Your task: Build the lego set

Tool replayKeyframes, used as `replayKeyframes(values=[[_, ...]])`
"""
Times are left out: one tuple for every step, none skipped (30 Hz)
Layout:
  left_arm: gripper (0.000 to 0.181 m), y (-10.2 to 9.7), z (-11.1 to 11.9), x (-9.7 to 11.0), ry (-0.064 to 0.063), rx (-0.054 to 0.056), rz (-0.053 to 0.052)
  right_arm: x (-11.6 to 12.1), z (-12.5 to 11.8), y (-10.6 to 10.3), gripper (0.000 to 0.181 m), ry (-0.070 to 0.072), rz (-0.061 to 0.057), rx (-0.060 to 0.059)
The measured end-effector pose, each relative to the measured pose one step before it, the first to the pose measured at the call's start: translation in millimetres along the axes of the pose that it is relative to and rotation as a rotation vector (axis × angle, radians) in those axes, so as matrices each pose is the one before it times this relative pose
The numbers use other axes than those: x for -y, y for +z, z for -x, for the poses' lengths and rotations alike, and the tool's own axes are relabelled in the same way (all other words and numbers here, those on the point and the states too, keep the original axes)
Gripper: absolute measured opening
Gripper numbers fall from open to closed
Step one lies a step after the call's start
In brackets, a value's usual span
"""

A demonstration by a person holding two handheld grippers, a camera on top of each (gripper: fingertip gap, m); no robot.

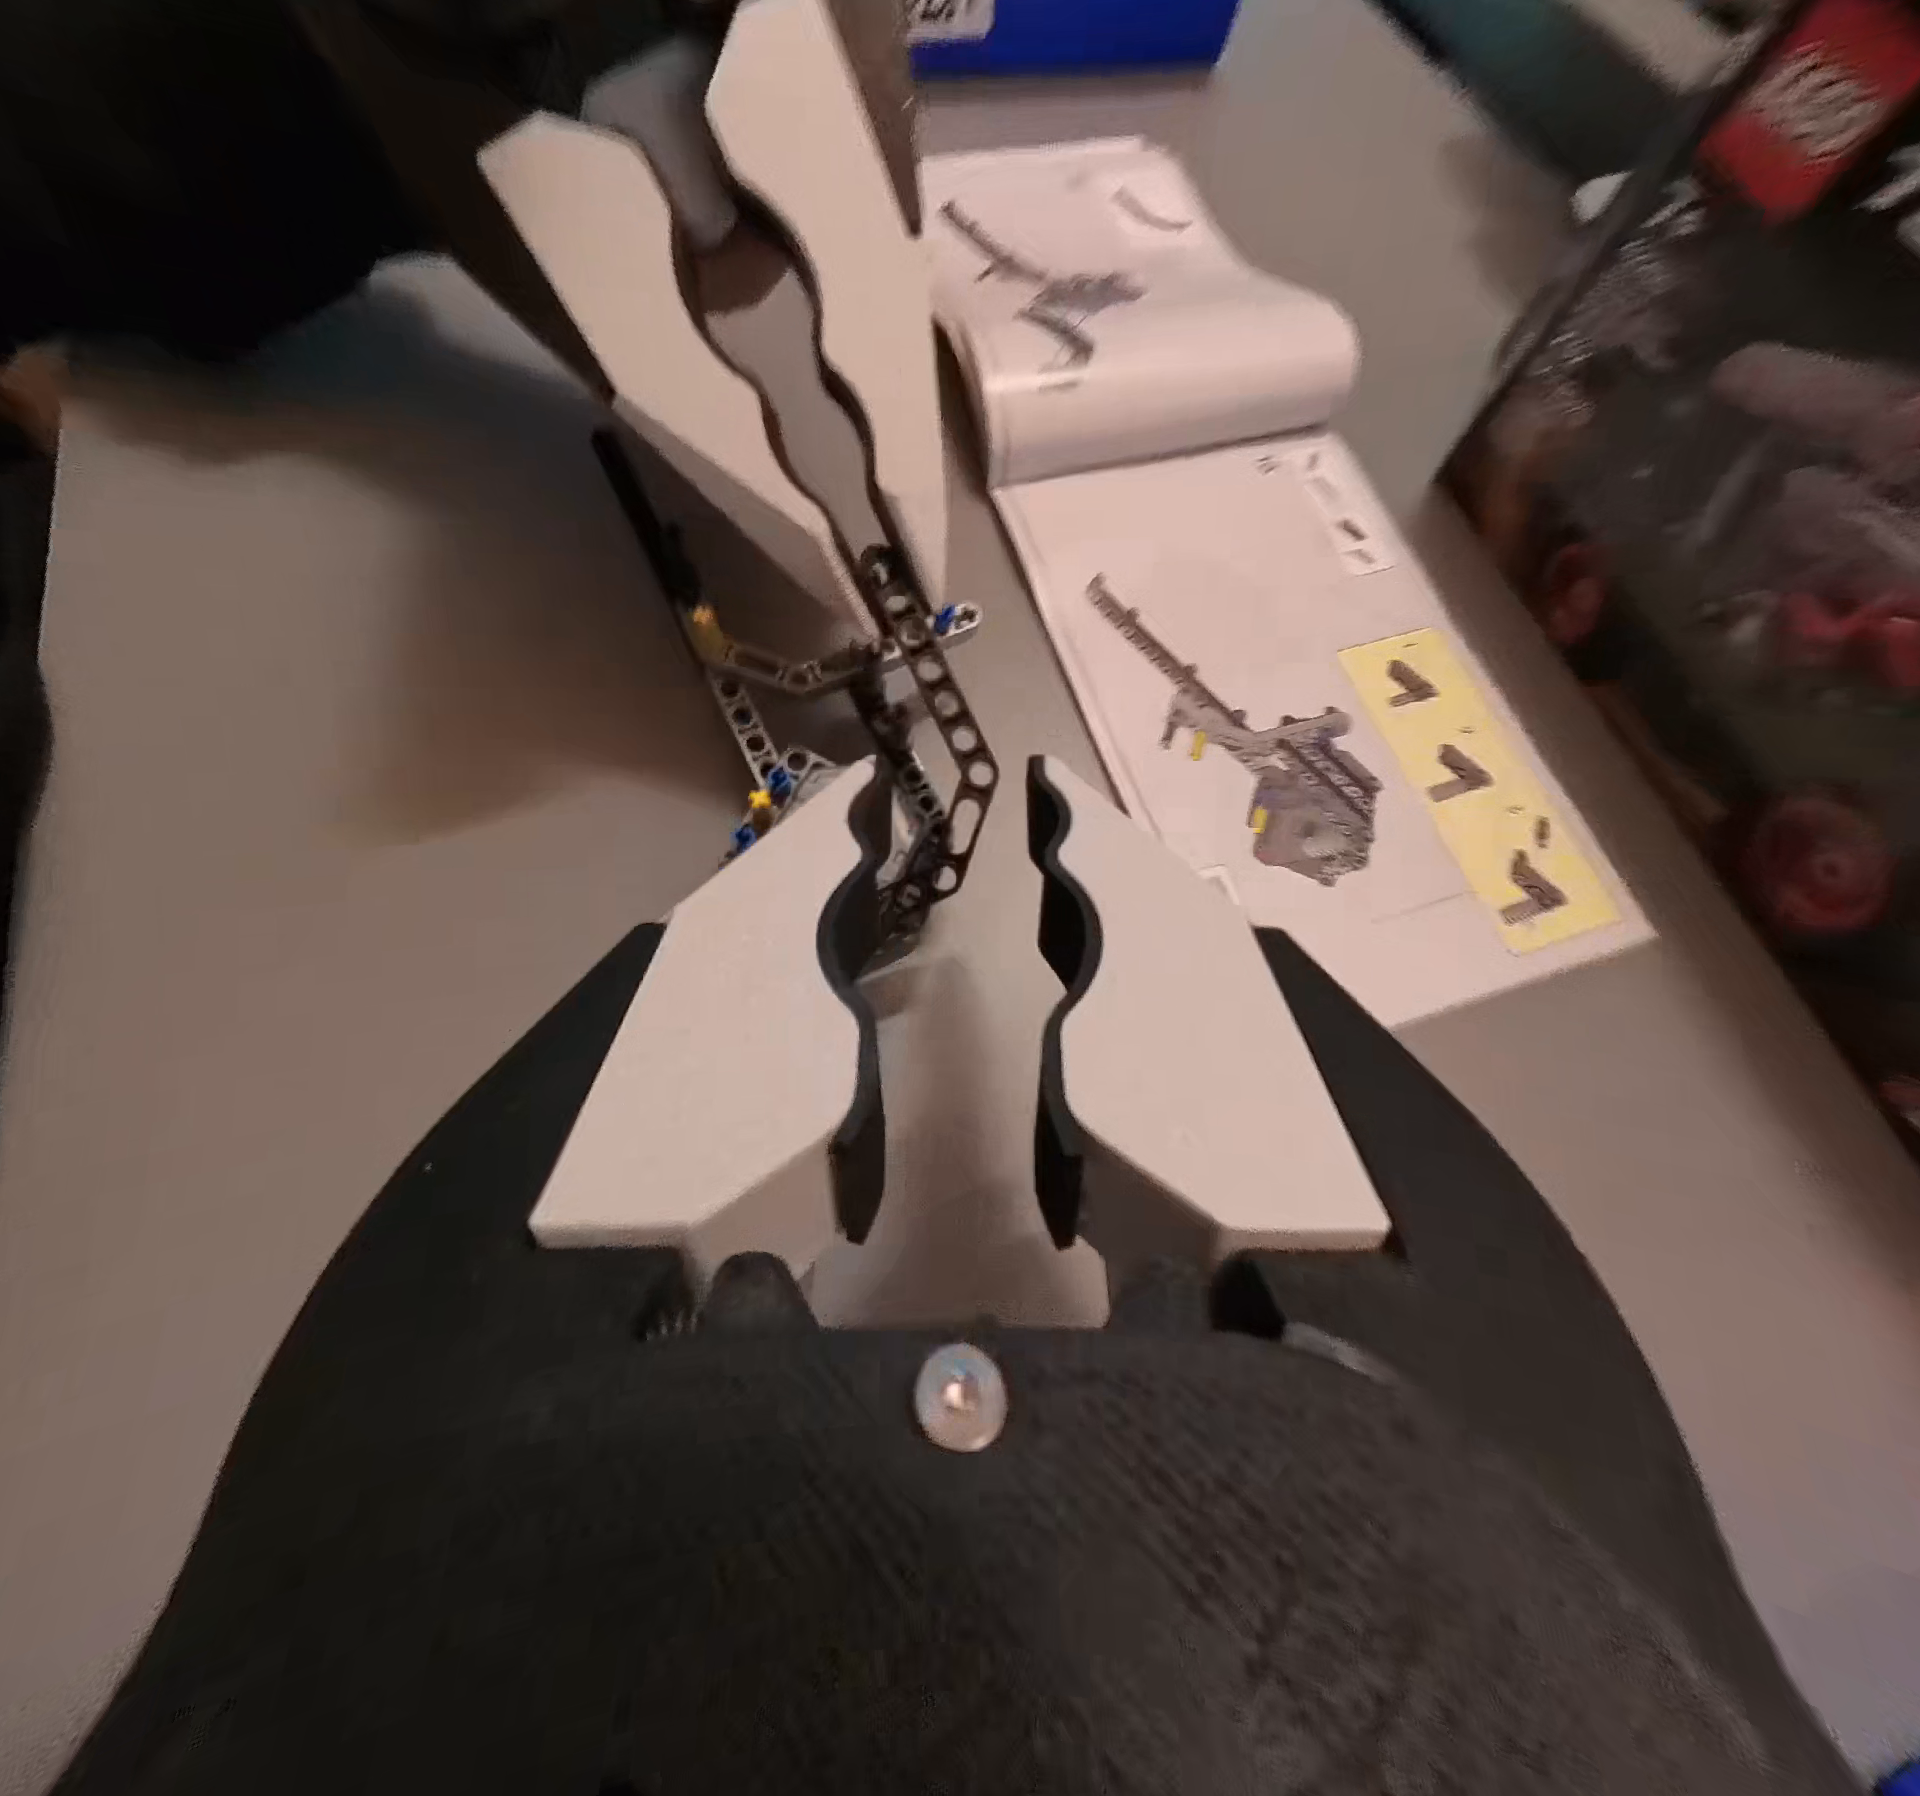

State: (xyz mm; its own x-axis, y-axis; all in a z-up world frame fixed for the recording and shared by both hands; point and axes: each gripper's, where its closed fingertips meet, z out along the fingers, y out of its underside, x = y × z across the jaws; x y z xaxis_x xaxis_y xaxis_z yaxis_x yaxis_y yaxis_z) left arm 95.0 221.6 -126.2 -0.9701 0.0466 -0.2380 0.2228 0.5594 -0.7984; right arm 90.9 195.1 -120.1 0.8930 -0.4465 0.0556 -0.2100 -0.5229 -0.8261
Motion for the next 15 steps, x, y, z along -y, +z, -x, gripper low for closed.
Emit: replayKeyframes(values=[[0.004,-0.41,0.60,-0.13,-0.0115,-0.0029,-0.0020,-2.02,1.24,5.30,0.021,-0.0180,0.0209,0.0150],[0.004,-0.12,-1.63,-0.01,-0.0126,-0.0174,-0.0028,0.42,0.27,4.45,0.019,-0.0108,0.0067,0.0126],[0.004,0.04,-1.55,0.42,-0.0133,-0.0162,-0.0071,1.31,0.94,3.57,0.017,-0.0042,-0.0010,0.0212],[0.004,0.25,0.20,1.03,-0.0153,-0.0036,-0.0109,0.90,-0.57,3.07,0.015,-0.0011,0.0007,0.0138],[0.004,0.34,0.32,-0.32,-0.0125,-0.0028,-0.0029,-0.08,-0.58,2.43,0.012,-0.0080,0.0071,0.0126],[0.004,0.28,0.21,-0.88,-0.0065,-0.0035,-0.0001,-0.40,0.52,1.65,0.010,-0.0193,0.0083,0.0153],[0.004,0.17,-0.02,-0.82,-0.0037,-0.0029,-0.0017,-0.32,0.76,0.94,0.008,-0.0260,0.0082,0.0125],[0.004,0.05,-0.36,-0.65,-0.0058,-0.0045,-0.0016,-0.62,0.04,0.91,0.007,-0.0209,0.0088,0.0060],[0.004,-0.02,-0.13,-0.39,-0.0062,-0.0035,-0.0038,-0.18,0.44,0.67,0.007,-0.0157,0.0058,0.0081],[0.004,-0.12,-0.21,0.44,-0.0063,-0.0036,-0.0080,0.05,0.18,0.83,0.007,-0.0143,0.0017,0.0055],[0.004,-0.31,0.48,0.00,-0.0053,0.0002,-0.0058,0.89,-1.98,0.83,0.013,-0.0054,-0.0043,-0.0098],[0.004,-0.47,0.40,-0.26,-0.0051,-0.0013,-0.0030,0.93,-1.12,0.78,0.014,-0.0007,-0.0024,0.0004],[0.004,-0.50,0.92,-0.05,-0.0058,0.0026,-0.0029,0.56,1.71,0.68,0.010,0.0006,0.0015,0.0187],[0.004,-0.19,0.81,0.19,-0.0051,0.0028,-0.0042,0.51,0.34,0.55,0.009,-0.0060,0.0015,0.0089],[0.004,0.27,-0.75,-0.16,-0.0030,-0.0064,-0.0020,0.43,-0.53,0.44,0.007,-0.0069,0.0018,0.0011]])
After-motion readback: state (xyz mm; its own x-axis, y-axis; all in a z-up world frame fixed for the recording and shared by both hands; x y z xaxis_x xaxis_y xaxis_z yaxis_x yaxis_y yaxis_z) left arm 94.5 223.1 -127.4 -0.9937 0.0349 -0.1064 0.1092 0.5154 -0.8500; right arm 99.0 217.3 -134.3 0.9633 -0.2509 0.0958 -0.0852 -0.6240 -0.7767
